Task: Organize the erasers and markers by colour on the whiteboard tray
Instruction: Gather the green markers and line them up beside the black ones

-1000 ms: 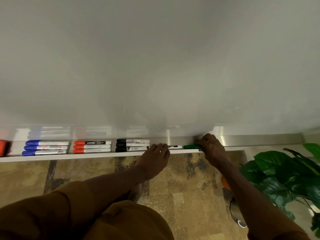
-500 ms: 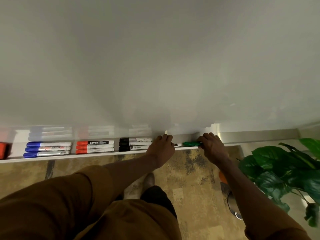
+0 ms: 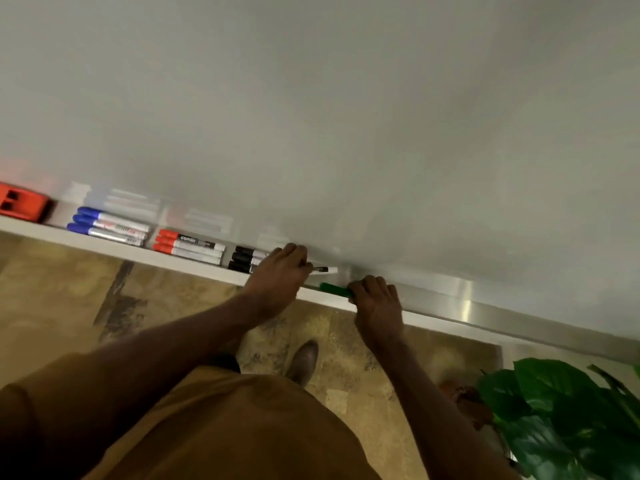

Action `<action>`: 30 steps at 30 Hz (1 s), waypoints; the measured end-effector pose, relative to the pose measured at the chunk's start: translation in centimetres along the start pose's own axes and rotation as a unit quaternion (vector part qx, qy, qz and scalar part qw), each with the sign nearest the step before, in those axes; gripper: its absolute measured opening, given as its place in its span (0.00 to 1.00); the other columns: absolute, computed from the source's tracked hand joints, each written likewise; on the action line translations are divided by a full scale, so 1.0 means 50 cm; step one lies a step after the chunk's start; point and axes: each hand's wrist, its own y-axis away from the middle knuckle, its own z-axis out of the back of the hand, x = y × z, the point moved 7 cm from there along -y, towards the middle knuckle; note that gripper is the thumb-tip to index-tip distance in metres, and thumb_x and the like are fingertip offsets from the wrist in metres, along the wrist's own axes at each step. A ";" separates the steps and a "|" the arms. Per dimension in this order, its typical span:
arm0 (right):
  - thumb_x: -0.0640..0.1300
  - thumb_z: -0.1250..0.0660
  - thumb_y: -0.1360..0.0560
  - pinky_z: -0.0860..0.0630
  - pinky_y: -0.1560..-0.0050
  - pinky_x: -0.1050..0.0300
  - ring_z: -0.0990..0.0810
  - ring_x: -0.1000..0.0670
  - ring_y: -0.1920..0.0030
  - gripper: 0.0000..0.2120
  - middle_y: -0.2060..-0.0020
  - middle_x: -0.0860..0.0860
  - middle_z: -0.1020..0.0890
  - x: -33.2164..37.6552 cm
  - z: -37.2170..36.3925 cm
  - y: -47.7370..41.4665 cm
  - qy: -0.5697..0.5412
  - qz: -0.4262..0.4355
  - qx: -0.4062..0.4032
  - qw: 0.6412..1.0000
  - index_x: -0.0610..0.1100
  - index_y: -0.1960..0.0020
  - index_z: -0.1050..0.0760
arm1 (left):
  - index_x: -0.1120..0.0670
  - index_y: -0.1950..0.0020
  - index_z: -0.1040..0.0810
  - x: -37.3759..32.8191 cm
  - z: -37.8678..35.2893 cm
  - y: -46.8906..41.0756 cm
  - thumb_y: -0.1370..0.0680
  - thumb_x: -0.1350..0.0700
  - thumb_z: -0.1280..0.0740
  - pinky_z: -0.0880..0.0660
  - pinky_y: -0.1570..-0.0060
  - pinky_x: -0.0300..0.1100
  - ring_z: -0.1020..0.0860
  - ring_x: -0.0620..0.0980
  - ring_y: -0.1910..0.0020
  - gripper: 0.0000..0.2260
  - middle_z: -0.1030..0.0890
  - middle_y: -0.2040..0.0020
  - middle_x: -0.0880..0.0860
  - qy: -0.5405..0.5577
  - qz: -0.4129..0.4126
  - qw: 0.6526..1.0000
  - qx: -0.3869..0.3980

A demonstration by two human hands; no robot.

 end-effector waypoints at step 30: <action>0.36 0.23 0.28 0.23 0.59 0.52 0.20 0.43 0.54 0.17 0.50 0.43 0.18 -0.072 0.056 0.138 -0.108 -0.065 -0.136 0.983 0.40 0.40 0.17 | 0.58 0.42 0.17 -0.128 -0.109 -0.034 0.25 0.63 0.26 0.21 0.45 0.49 0.19 0.56 0.45 0.12 0.16 0.44 0.57 -0.062 -0.057 0.996 0.003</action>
